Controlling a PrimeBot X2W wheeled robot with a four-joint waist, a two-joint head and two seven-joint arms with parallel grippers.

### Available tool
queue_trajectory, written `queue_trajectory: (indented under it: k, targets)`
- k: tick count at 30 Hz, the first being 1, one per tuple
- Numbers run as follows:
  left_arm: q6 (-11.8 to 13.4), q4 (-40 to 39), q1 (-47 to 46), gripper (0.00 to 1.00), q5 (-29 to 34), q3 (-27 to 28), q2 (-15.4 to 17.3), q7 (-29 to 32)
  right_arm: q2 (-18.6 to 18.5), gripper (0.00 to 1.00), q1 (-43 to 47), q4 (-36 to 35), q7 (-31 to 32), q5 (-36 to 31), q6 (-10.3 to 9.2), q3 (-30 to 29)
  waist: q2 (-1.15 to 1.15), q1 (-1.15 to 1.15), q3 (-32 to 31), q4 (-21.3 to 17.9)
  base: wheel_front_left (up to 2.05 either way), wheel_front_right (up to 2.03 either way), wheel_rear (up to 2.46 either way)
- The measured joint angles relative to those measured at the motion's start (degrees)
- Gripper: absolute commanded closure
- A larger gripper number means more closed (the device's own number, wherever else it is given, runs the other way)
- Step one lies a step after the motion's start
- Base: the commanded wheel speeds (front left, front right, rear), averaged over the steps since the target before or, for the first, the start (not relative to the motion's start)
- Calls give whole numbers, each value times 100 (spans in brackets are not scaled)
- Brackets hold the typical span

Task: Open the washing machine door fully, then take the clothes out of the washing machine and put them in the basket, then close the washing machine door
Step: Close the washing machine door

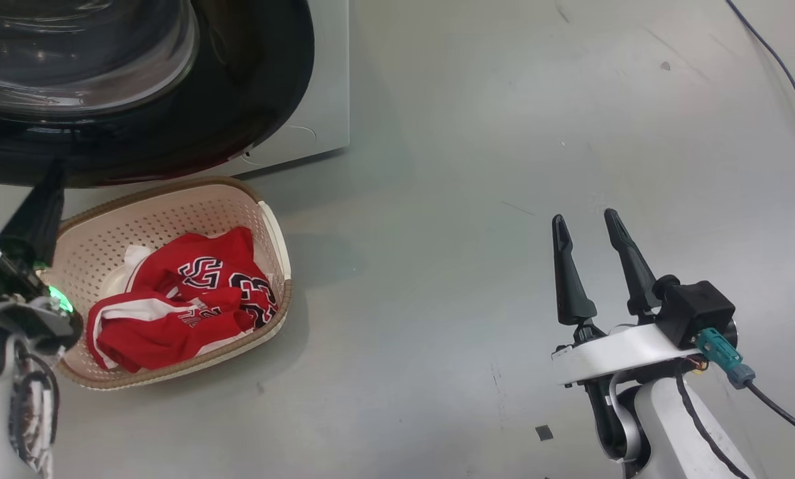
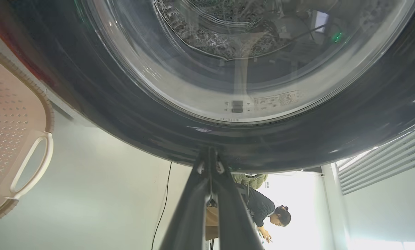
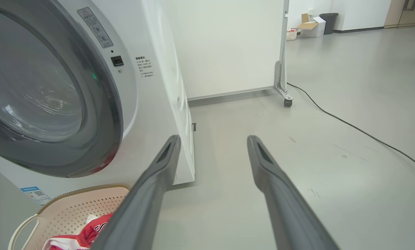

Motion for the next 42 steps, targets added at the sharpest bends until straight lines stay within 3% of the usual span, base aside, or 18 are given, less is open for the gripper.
queue_trajectory:
  k: [1,3,5,6,7,8,13,21,28,38,42]
  targets:
    - [0,-45,132,100,-13,2,-55,0,1,0,22,15,0,-16,1,-10,0,0,-37,37,0,0,0]
    - [0,-135,367,69,-13,30,-176,-15,0,0,49,40,0,-53,37,-37,0,0,-109,112,0,0,0]
    - [0,-232,480,57,-14,36,-237,-25,1,0,58,53,0,-66,54,-55,0,0,-146,152,0,0,0]
    - [0,-343,570,41,-15,57,-300,-29,0,0,73,62,0,-85,59,-73,0,0,-182,192,0,0,0]
    - [0,-436,639,16,-16,88,-364,-56,0,0,97,70,0,-102,79,-84,0,0,-220,232,0,0,0]
    - [0,-520,704,0,-29,118,-423,-59,1,0,133,82,0,-115,81,-103,0,0,-260,272,0,0,0]
    - [0,-877,1098,0,-60,133,-734,-107,0,0,276,162,0,-198,131,-194,0,0,-448,493,0,0,0]
    - [0,-1397,1650,0,193,203,-883,-463,-2,0,460,219,0,-304,185,-282,0,0,-737,856,0,0,0]
    - [-1,-1978,1962,0,1699,35,-790,-1203,-37,0,620,246,0,-386,202,-363,0,0,-937,1180,0,0,0]
    - [-2,-2646,2343,0,4802,-757,240,-2463,-59,0,634,243,0,-476,286,-405,0,0,-1182,1470,0,0,0]
    - [-3,-2611,2611,0,5714,-918,365,-2958,-59,0,641,241,0,-536,287,-411,0,0,-1230,1498,0,0,0]
